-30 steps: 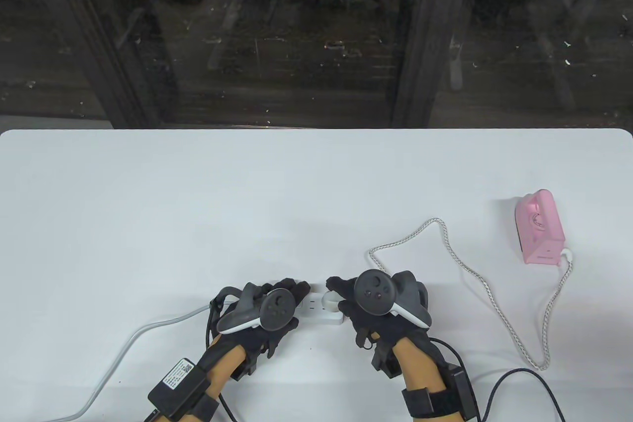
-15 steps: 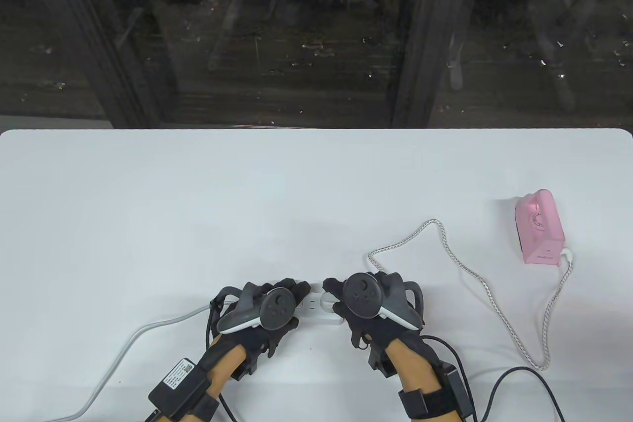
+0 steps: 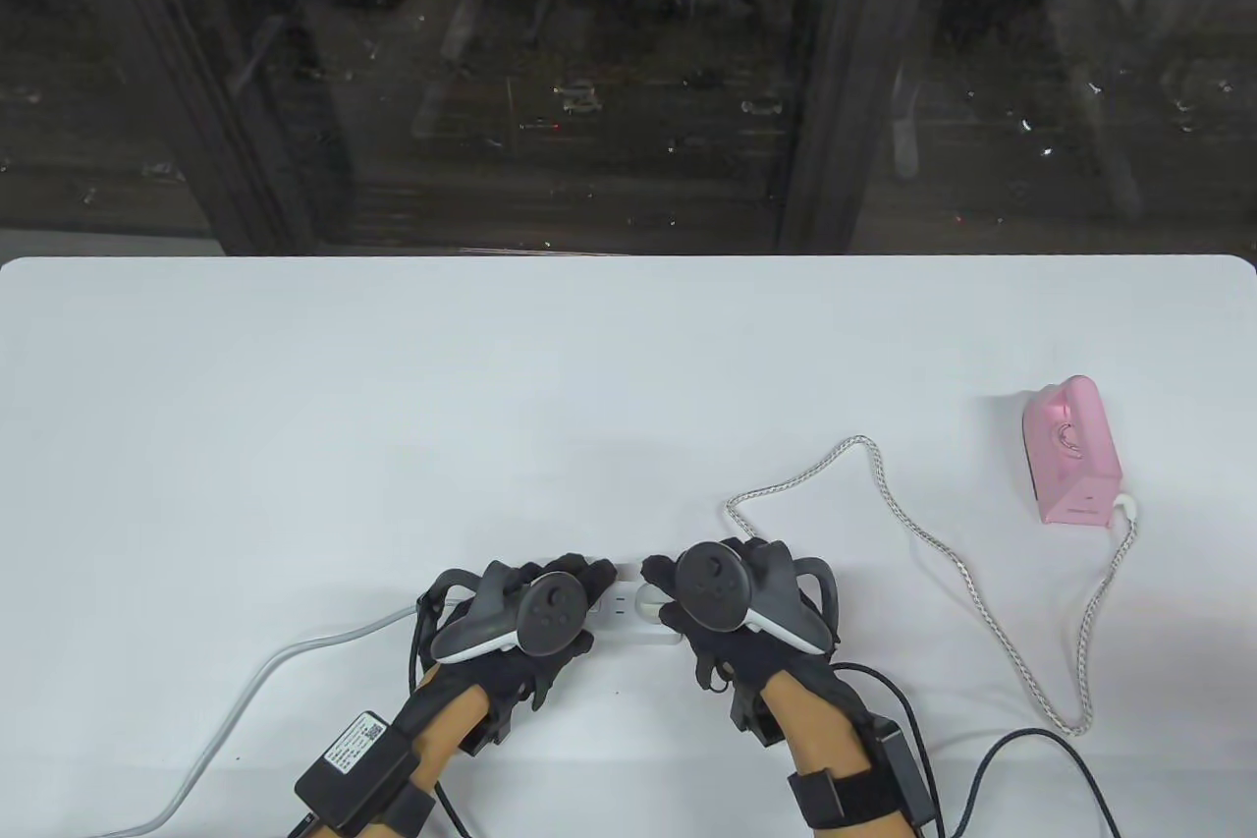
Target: Plug the electric iron into the power strip
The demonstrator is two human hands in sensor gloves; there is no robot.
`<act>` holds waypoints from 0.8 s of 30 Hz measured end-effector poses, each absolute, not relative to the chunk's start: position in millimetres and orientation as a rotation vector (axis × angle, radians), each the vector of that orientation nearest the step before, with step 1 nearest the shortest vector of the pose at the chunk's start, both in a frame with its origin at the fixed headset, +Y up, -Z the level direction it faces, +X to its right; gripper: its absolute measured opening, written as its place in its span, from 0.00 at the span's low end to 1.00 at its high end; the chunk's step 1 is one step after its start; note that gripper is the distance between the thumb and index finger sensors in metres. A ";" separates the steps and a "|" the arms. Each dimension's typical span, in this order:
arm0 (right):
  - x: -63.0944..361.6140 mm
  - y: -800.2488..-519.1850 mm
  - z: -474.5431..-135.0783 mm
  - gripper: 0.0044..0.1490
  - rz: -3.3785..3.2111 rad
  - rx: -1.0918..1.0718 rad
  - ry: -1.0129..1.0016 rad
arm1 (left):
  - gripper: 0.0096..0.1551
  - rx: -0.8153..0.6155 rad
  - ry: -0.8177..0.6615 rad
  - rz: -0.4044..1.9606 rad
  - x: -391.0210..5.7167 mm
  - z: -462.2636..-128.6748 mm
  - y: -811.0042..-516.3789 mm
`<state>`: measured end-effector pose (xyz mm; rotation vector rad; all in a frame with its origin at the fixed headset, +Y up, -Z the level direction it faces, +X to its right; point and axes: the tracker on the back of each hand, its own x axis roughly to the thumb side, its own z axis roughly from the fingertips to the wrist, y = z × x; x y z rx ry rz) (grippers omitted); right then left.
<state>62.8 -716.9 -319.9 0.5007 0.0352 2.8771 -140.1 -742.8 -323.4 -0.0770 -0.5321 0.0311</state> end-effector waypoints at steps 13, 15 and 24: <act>62.9 -722.6 -321.1 0.36 2.875 0.480 0.099 | 0.45 -0.064 -0.535 0.019 -140.2 -322.3 -744.5; 64.5 -723.1 -321.9 0.36 2.872 0.478 0.124 | 0.45 -0.066 -0.533 0.011 -139.4 -321.9 -744.3; 76.2 -721.7 -323.2 0.44 2.771 0.497 0.132 | 0.48 -0.064 -0.554 -0.011 -141.8 -322.1 -741.4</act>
